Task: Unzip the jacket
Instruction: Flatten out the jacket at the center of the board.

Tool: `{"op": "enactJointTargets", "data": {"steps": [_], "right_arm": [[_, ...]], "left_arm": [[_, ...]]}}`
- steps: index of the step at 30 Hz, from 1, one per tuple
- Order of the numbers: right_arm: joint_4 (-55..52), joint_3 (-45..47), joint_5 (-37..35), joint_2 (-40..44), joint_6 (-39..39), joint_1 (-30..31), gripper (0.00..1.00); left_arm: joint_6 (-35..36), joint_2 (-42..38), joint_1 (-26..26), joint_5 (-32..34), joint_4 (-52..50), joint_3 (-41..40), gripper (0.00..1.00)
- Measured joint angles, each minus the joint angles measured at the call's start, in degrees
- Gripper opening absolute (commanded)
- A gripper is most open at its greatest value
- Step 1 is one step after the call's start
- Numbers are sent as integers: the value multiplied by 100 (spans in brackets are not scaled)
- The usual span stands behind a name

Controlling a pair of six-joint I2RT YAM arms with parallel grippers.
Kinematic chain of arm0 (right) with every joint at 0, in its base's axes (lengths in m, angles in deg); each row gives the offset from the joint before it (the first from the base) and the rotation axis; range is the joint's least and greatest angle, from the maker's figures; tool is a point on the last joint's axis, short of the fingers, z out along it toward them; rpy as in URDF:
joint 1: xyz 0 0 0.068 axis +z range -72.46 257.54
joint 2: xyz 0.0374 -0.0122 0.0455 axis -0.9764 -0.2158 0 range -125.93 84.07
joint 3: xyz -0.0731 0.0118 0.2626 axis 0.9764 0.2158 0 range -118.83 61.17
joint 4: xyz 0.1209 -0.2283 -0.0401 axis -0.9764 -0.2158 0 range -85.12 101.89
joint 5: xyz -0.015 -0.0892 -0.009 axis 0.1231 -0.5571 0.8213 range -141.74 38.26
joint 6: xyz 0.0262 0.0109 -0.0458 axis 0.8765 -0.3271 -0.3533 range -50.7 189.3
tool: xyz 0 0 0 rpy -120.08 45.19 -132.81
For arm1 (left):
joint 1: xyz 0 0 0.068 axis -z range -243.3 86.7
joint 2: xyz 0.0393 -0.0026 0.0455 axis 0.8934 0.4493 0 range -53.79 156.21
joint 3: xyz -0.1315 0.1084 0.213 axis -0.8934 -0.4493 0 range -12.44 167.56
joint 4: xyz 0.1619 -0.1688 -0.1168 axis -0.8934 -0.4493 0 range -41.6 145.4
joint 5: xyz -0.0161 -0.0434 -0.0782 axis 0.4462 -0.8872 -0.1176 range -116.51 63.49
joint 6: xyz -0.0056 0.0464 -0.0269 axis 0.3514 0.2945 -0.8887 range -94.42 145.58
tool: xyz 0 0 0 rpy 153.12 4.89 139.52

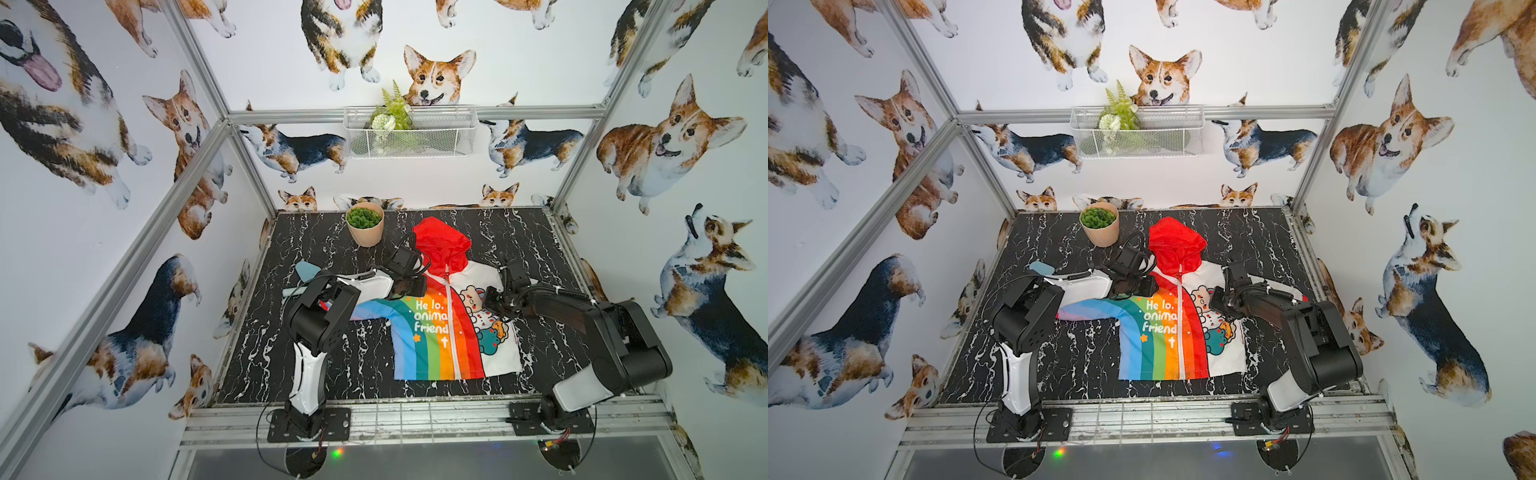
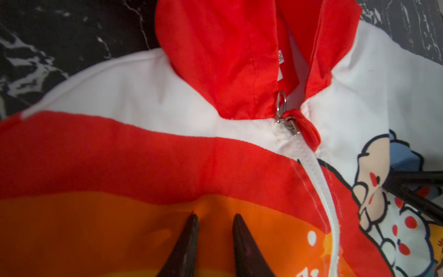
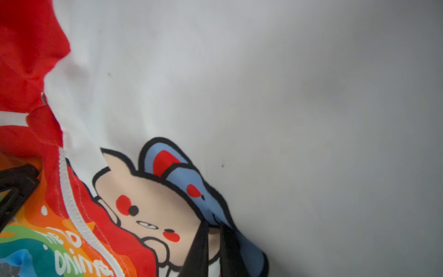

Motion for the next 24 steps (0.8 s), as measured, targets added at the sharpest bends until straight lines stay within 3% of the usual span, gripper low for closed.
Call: {"op": "enactJointTargets", "data": {"steps": [8,12,15,18,24], "right_arm": [[588,-313,391,-603,-125,-251,15],[616,-404,385,-623,-190,-264,19],[343,-297,313,-343,-286,-267,26],[188,-179,101,184,-321,-170,28],[240,-286,-81,647,-599,514,31]], "left_arm": [[-186,-111,68,109,955,-581,29],[-243,-190,120,111,931,-619,35],[-245,-299,133,105,299,-376,40],[-125,-387,118,127,-323,87,41],[-4,-245,-142,-48,-470,791,41]]}}
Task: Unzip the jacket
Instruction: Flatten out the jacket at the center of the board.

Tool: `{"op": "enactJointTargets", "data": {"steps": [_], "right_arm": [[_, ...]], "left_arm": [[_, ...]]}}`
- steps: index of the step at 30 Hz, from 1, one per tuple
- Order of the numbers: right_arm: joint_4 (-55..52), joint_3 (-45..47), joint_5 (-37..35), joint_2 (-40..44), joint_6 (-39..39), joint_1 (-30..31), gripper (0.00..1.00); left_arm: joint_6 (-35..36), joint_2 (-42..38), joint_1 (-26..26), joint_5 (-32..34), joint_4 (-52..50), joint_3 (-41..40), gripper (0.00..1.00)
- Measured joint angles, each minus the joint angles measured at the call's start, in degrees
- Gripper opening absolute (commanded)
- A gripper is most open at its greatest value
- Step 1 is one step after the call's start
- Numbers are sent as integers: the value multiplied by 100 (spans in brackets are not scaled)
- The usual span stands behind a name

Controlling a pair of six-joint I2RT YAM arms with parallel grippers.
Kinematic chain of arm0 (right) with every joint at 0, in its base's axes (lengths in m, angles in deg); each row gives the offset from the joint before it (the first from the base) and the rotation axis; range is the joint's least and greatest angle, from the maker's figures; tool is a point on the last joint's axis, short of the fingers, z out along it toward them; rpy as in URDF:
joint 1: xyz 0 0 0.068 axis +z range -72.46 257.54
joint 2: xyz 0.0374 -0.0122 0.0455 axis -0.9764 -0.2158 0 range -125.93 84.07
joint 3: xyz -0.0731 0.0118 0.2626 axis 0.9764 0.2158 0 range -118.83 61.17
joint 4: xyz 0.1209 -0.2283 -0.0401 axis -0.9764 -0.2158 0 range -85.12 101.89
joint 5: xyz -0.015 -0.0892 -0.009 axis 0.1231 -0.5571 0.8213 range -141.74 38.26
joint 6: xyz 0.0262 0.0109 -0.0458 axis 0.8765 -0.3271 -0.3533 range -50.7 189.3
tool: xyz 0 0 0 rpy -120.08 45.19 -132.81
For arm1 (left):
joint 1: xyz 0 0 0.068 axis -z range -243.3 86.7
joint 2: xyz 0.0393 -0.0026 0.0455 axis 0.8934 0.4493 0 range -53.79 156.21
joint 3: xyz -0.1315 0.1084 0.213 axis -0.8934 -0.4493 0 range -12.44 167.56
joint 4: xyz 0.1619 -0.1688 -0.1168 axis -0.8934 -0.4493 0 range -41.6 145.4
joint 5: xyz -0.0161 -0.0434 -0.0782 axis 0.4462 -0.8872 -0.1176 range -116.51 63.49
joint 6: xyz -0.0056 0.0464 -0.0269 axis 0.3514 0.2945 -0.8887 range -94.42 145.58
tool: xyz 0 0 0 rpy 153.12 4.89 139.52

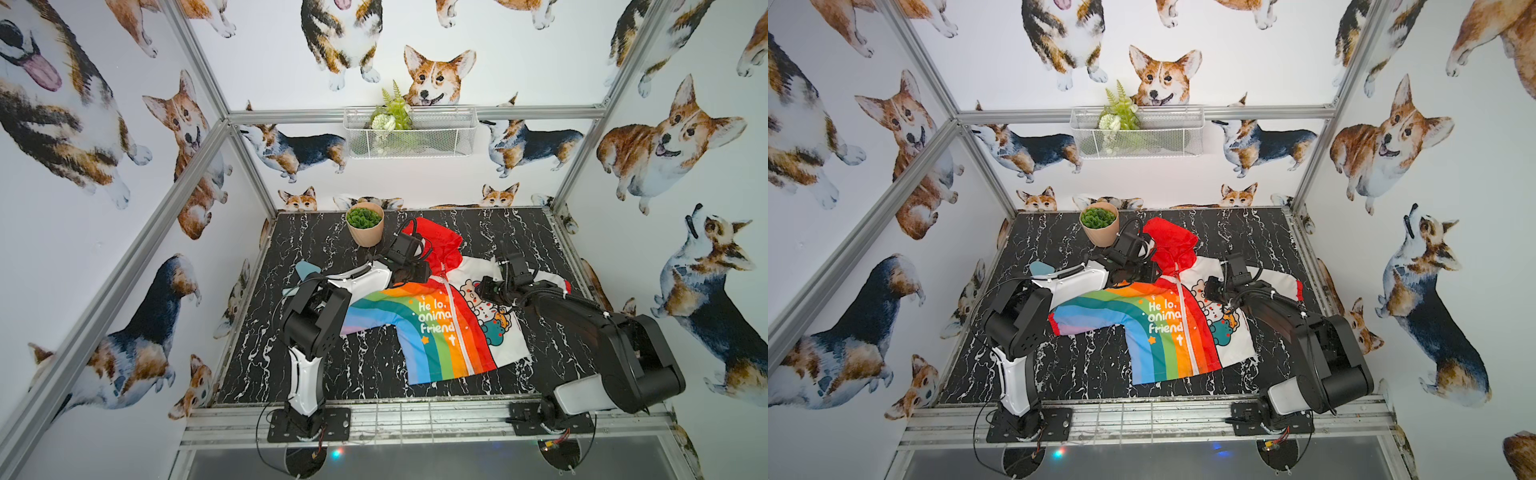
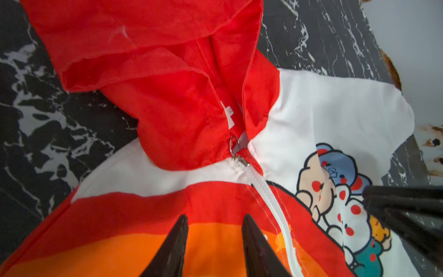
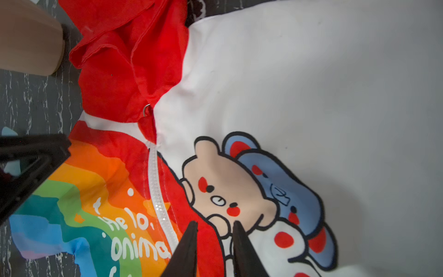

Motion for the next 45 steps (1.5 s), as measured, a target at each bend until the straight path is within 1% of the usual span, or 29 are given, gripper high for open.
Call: {"op": "enactJointTargets", "data": {"steps": [2,5,7,11,14,19,24,27,30,37,39,42,45], "right_arm": [[4,-236,-2,-168,-109,197,33],[20,-664,-9,-612,-260,385,38],[20,-1045,-57,-1032,-385,474,42],[-105,-1731,-170,-1707,-651,671,45],[-310,-2310,-348,-2264,-909,833,45],[-632,-2791,-560,-2787,-1191,970,43],[-852,-3025,-911,-3045,-1259,1029,36],[-914,-3053,-1062,-3104,-1316,1029,30],[-922,-3080,-1097,-3158,-1316,1027,22],[-901,-3077,-1047,-3156,-1320,1021,8],[-855,-2962,-903,-3073,-1300,973,5],[-632,-2719,-579,-2931,-1174,769,3],[-258,-2396,-76,-2817,-1003,492,1]], "left_arm": [[-11,105,-105,-166,7,105,41],[-133,179,-273,-426,114,127,43],[-247,136,-422,-581,302,15,47],[-374,-44,-645,-791,546,-267,48],[-398,-175,-719,-927,704,-472,48],[-417,-210,-885,-1005,833,-595,47],[-417,-181,-931,-1091,907,-599,47],[-417,-142,-938,-1126,909,-599,47],[-417,-105,-938,-1137,909,-586,47],[-413,-72,-942,-1176,911,-553,47],[-413,-50,-940,-1198,907,-522,47],[-407,17,-894,-1252,905,-422,48],[-343,109,-756,-1318,868,-278,49]]}}
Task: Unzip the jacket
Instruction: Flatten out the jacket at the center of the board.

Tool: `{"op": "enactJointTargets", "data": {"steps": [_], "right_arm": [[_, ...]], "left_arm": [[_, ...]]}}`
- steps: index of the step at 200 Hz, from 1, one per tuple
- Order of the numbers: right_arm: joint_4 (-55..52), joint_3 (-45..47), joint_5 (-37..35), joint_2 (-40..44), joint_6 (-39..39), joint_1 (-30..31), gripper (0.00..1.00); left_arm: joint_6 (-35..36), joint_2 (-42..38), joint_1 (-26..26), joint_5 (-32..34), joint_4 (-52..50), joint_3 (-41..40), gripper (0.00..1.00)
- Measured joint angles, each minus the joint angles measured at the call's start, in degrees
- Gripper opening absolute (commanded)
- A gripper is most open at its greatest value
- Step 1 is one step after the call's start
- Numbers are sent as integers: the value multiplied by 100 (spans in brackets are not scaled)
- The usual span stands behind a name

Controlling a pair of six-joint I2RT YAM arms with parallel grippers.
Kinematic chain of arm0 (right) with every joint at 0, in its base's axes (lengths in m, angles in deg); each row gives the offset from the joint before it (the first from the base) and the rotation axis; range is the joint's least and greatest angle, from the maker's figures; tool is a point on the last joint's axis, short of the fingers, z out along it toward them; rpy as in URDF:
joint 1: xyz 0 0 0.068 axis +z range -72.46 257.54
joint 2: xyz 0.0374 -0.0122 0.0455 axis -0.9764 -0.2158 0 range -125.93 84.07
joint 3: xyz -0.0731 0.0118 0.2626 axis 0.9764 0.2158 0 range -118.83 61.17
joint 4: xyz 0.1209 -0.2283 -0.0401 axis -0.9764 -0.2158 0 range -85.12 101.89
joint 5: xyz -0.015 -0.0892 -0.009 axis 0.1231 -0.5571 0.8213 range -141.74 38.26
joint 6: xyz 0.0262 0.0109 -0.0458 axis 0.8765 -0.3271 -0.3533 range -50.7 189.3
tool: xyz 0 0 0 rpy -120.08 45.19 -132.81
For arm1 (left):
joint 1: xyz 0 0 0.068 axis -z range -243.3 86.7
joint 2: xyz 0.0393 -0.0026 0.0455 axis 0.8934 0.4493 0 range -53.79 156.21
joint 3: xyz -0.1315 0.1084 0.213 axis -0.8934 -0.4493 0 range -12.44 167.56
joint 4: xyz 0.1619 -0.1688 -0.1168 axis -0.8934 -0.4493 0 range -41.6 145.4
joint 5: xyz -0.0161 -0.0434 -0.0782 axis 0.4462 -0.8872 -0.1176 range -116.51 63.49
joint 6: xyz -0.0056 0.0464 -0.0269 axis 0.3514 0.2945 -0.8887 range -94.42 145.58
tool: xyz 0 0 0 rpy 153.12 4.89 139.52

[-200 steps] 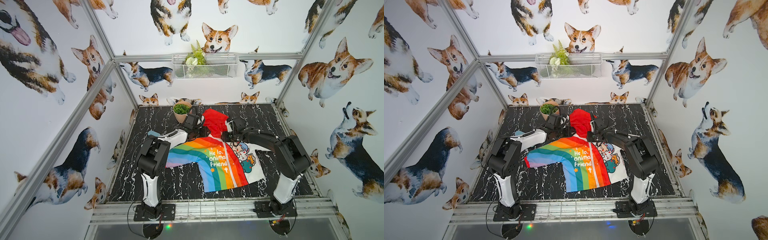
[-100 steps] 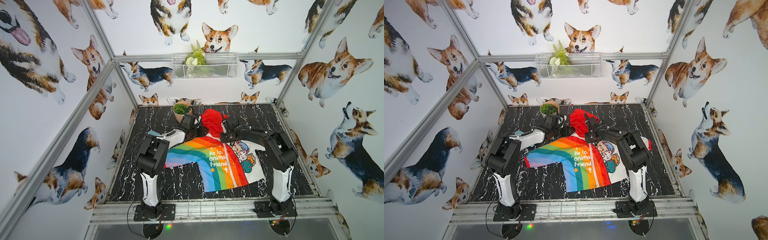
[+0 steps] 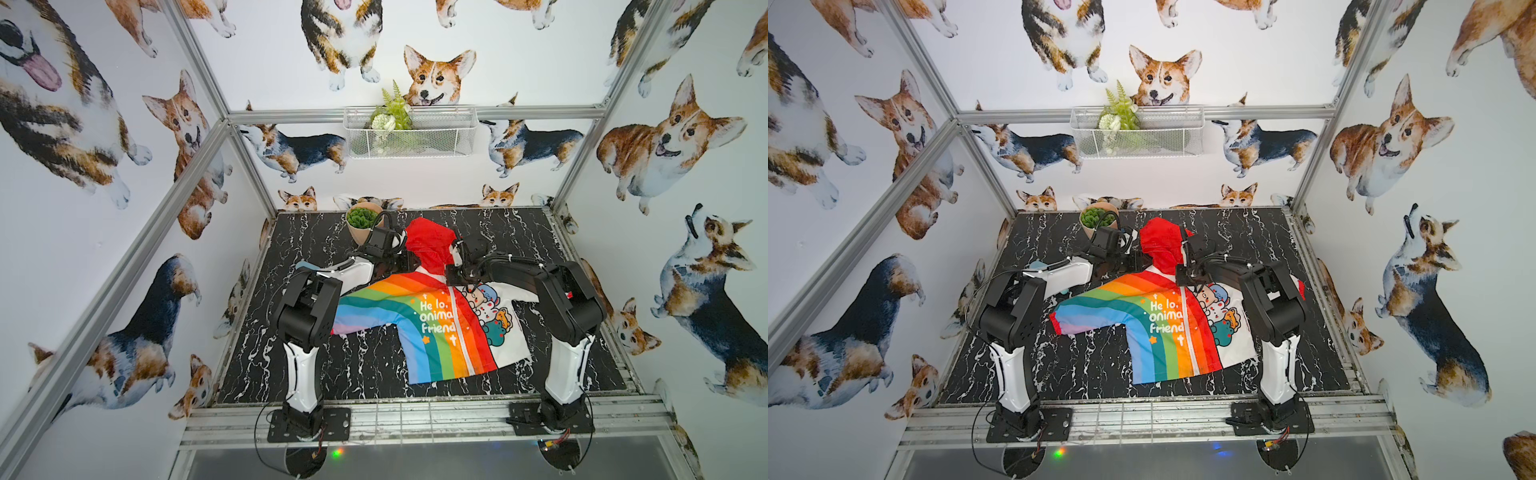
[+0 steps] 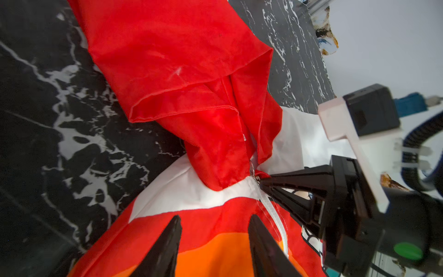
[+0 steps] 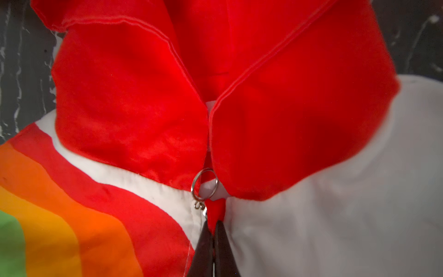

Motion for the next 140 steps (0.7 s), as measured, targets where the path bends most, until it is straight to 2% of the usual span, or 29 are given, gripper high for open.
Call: {"op": "enactJointTargets", "data": {"steps": [76,97,140], "right_arm": [[1550,721,1908,-144,782,-680,0],[1779,787,2157,-210,953,-761,0],[1950,824,2216,-247,1036,-774,0]], "left_arm": [[74,734,520,-116,-184,920,51],[-2,1045,538,-79,-326,1268,49],[-74,1561,721,118,-826,2090,47]]}}
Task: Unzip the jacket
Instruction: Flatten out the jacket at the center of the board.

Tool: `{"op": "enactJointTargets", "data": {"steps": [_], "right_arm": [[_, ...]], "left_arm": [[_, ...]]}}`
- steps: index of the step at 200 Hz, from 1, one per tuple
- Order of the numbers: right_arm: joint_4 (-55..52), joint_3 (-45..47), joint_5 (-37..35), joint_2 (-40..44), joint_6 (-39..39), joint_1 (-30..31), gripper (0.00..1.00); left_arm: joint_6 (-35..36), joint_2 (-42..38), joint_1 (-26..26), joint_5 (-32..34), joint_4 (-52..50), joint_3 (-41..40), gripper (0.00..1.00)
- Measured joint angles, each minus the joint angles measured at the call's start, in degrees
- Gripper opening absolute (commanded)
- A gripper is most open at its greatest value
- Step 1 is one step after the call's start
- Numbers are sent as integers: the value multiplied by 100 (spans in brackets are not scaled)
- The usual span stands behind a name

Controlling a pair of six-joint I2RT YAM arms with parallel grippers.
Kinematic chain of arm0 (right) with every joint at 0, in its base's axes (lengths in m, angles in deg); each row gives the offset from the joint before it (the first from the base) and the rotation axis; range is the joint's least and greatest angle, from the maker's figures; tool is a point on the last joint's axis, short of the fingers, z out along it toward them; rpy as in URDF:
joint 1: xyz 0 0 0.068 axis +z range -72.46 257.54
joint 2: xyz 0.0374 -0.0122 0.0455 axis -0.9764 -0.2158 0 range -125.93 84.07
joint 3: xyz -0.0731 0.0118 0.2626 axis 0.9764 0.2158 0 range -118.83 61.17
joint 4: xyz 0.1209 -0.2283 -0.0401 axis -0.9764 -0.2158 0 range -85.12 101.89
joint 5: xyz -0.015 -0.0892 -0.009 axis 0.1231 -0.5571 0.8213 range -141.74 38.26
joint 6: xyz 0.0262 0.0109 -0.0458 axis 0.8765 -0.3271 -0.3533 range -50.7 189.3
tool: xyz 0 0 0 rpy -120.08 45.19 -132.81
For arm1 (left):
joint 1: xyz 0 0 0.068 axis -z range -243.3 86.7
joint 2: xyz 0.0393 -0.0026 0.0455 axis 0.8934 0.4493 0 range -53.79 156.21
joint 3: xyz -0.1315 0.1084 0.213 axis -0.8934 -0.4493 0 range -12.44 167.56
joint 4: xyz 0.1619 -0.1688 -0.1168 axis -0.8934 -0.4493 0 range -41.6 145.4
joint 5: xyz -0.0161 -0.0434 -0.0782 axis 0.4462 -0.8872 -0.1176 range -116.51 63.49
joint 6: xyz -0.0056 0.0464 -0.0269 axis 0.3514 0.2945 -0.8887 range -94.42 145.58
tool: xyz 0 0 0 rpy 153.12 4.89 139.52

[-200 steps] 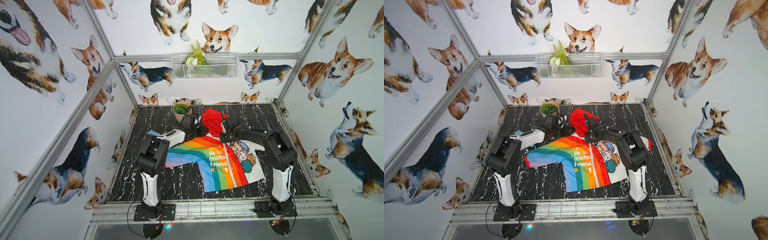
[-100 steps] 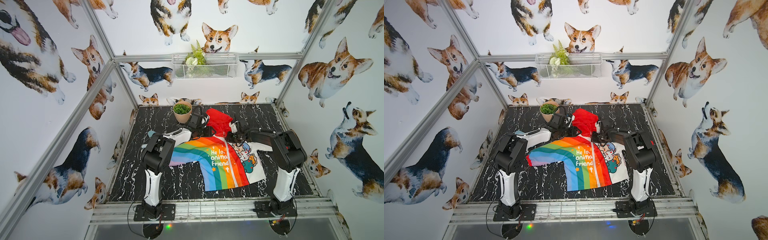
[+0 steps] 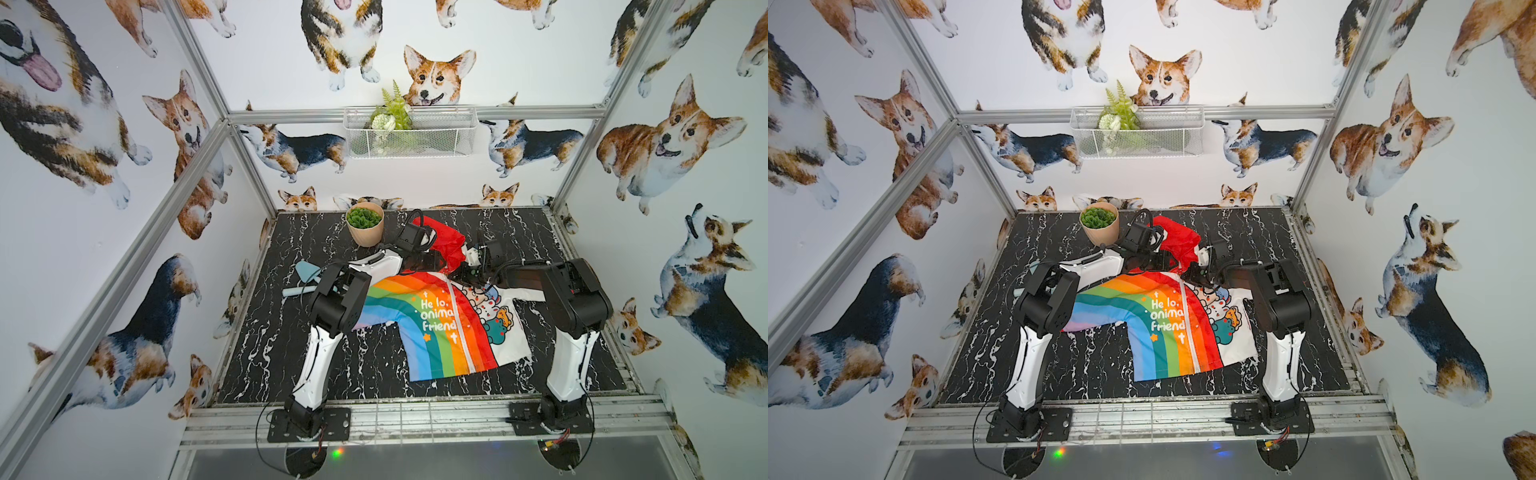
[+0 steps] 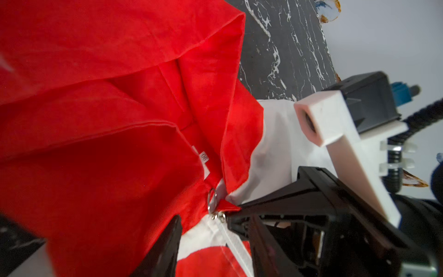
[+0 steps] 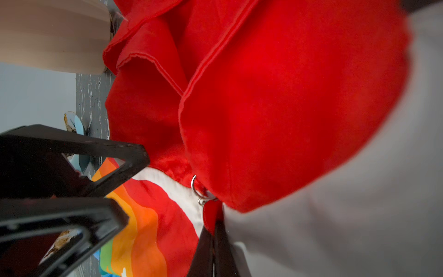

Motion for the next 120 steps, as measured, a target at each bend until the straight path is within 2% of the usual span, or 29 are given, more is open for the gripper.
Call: {"op": "enactJointTargets", "data": {"steps": [48,120], "right_arm": [[35,4,31,-13,4,0,0],[136,20,96,-48,103,0,0]], "left_arm": [[-85,382,118,361,-575,573,43],[-107,734,275,831,-1235,1246,43]]}}
